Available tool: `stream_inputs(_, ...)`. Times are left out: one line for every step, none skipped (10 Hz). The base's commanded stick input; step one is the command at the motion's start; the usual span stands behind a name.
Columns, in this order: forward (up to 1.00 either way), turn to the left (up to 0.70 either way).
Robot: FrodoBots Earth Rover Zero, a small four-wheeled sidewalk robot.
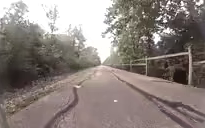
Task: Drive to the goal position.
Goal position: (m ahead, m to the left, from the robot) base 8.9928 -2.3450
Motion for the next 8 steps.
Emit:
stream_inputs(0.7, 0.34)
stream_inputs(0.7, 0.03)
stream_inputs(0.7, 0.02)
stream_inputs(0.7, 0.0)
stream_inputs(0.7, 0.0)
stream_inputs(0.7, 0.0)
stream_inputs(0.7, 0.0)
stream_inputs(0.7, 0.0)
